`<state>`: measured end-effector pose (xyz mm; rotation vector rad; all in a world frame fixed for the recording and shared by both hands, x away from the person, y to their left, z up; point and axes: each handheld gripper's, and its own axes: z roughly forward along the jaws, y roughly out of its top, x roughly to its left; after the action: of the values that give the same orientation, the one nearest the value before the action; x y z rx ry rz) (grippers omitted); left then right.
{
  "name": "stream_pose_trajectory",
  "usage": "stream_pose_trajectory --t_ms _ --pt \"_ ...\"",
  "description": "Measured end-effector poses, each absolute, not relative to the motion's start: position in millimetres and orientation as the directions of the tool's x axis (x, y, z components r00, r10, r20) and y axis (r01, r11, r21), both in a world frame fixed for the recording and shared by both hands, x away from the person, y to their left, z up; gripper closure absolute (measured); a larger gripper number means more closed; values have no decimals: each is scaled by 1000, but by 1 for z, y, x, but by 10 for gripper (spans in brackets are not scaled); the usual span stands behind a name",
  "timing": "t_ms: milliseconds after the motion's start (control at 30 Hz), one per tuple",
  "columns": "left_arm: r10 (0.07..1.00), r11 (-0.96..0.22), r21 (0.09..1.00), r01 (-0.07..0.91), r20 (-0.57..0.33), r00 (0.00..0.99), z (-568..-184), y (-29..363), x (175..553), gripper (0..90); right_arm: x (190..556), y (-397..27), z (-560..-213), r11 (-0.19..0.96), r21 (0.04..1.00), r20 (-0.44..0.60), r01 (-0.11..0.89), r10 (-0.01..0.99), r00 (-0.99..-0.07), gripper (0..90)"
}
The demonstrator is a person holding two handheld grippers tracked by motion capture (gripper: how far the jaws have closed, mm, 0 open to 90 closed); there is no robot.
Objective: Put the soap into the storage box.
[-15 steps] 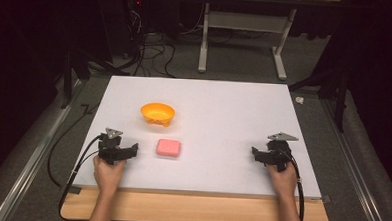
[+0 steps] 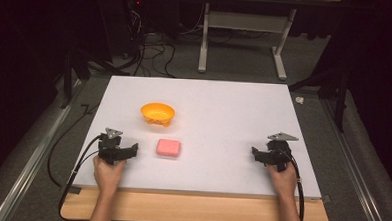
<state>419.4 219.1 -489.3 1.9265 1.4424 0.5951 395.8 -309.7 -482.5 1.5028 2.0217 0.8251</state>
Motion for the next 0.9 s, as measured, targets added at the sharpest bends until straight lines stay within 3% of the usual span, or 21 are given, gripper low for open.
stream_pose_trajectory --t_ms 900 --pt "956 -190 718 669 -20 293 -487 219 420 128 396 -310 -482 213 714 -29 667 961 -276 222"
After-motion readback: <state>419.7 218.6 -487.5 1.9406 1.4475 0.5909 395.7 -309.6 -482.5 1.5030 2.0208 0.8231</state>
